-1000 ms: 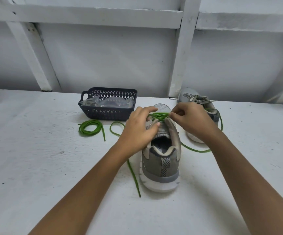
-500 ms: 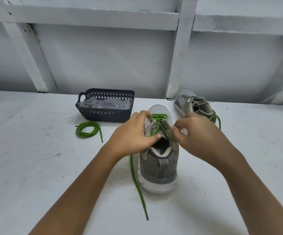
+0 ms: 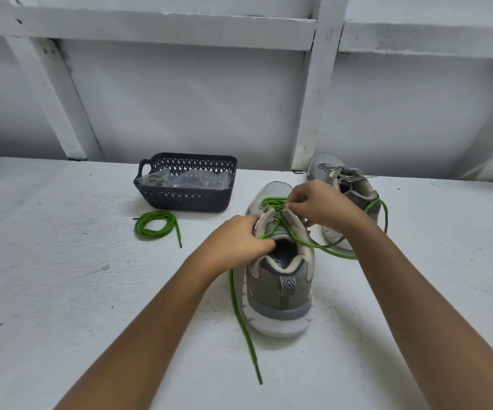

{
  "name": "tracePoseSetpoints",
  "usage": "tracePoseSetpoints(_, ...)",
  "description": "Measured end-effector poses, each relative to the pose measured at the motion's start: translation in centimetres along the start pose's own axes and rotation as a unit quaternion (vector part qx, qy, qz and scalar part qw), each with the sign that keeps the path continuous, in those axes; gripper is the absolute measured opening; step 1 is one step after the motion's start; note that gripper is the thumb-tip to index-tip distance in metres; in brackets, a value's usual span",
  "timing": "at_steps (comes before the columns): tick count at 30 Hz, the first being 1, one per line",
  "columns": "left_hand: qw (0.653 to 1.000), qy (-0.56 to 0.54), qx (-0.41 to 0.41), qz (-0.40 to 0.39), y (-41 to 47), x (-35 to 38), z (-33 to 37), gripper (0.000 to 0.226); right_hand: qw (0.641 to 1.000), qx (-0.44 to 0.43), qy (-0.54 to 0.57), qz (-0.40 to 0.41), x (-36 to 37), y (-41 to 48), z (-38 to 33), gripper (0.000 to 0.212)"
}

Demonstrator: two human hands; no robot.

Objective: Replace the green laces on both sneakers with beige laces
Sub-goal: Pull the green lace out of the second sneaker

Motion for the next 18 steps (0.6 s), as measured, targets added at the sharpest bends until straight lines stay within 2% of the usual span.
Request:
tracePoseSetpoints(6, 1.0, 0.007, -0.009, 0.0, -0.1, 0.1, 0.2, 0.024, 0.998, 0.035, -0.043, 0.0, 0.5, 1.3, 0.7, 0.029)
tracePoseSetpoints(10, 1.0, 0.001, -0.015, 0.0, -0.2, 0.1, 0.1, 0.024, 0.997, 0.029, -0.059, 0.041, 0.8, 1.7, 0.6, 0.022)
tracePoseSetpoints(12, 1.0, 0.002, -0.016, 0.003, -0.2, 0.1, 0.1, 0.026, 0.997, 0.036, -0.014, 0.072, 0.7, 1.3, 0.9, 0.03)
tracePoseSetpoints(14, 1.0, 0.005, -0.015, 0.008, -0.2, 0.2, 0.2, 0.025, 0.988, 0.077, 0.1, 0.085, 0.7, 0.7, 1.7, 0.038)
tracePoseSetpoints(16, 1.0, 0.004, -0.014, 0.011, -0.2, 0.2, 0.2, 0.023, 0.969, 0.11, 0.213, 0.06, 0.8, 0.1, 2.3, 0.039)
tracePoseSetpoints(18, 1.0, 0.0, -0.015, 0.012, -0.2, 0.1, 0.3, 0.022, 0.974, 0.087, 0.206, 0.03, 0.9, -0.4, 2.2, 0.031)
Point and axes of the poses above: each hand's wrist, its own y-axis towards the middle knuckle, its own x-axis out of the palm, z = x × y, the point moved 5 cm from there along y, towards the middle knuckle, and after that the axes turned 3 degrees about z, right-handed, at the moved point
